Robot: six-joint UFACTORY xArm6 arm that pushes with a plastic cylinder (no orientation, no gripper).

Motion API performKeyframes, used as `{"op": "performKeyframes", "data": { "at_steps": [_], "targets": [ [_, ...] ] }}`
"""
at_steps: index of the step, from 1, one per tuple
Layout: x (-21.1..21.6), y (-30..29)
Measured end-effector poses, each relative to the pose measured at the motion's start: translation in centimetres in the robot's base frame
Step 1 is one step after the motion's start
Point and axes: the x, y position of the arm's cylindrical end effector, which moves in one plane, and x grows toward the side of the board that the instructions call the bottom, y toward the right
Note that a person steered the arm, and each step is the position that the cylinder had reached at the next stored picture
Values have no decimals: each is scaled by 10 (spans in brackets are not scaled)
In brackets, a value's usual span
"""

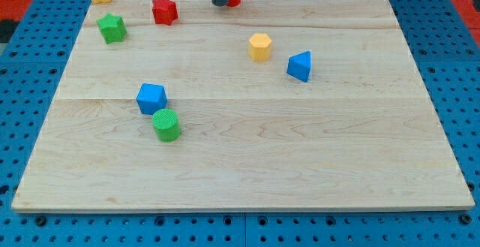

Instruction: Point your arm towards yellow hexagon

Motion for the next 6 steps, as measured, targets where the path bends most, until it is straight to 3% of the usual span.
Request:
{"op": "performKeyframes", "data": {
  "at_steps": [2, 6],
  "targets": [
    [41, -2],
    [52, 5]
  ]
}}
